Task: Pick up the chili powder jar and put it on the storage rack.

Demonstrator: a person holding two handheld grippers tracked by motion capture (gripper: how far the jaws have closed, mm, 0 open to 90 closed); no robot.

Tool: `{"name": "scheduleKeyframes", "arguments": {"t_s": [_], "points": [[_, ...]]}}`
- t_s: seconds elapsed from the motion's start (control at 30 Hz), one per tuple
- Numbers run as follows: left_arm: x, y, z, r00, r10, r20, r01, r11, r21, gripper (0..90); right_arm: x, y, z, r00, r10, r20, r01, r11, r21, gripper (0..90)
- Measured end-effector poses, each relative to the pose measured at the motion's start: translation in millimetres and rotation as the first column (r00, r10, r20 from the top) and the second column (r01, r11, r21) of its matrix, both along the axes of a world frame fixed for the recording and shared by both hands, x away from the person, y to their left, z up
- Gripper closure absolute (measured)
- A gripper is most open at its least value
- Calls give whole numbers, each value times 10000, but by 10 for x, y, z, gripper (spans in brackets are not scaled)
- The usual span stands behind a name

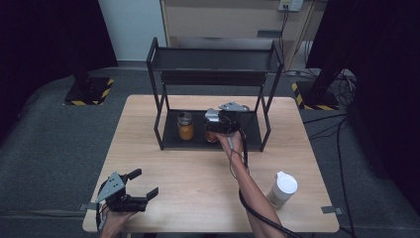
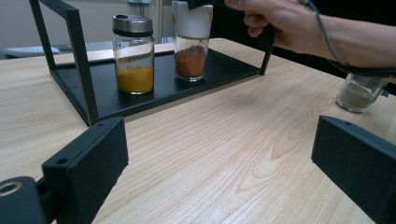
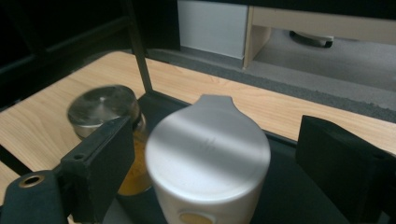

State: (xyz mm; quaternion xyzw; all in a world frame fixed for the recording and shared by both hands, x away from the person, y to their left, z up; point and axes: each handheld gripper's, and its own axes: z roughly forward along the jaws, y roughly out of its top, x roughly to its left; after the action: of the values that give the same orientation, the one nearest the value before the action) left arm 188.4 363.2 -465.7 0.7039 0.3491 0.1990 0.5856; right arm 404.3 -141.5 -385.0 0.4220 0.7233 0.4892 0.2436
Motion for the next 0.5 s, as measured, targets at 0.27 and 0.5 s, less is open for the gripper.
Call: {"name": "scheduleKeyframes", "arguments": {"t_s": [0.27, 0.5], "points": [[-4, 2, -6, 10000, 33, 47, -33, 10000, -34, 26, -146, -162, 260, 9994, 208, 266, -218, 9991, 375, 119], [-10, 1, -5, 10000, 88, 47, -88, 10000, -34, 26, -330, -273, 552, 9959, 625, 658, -610, 9978, -251, 114]]}}
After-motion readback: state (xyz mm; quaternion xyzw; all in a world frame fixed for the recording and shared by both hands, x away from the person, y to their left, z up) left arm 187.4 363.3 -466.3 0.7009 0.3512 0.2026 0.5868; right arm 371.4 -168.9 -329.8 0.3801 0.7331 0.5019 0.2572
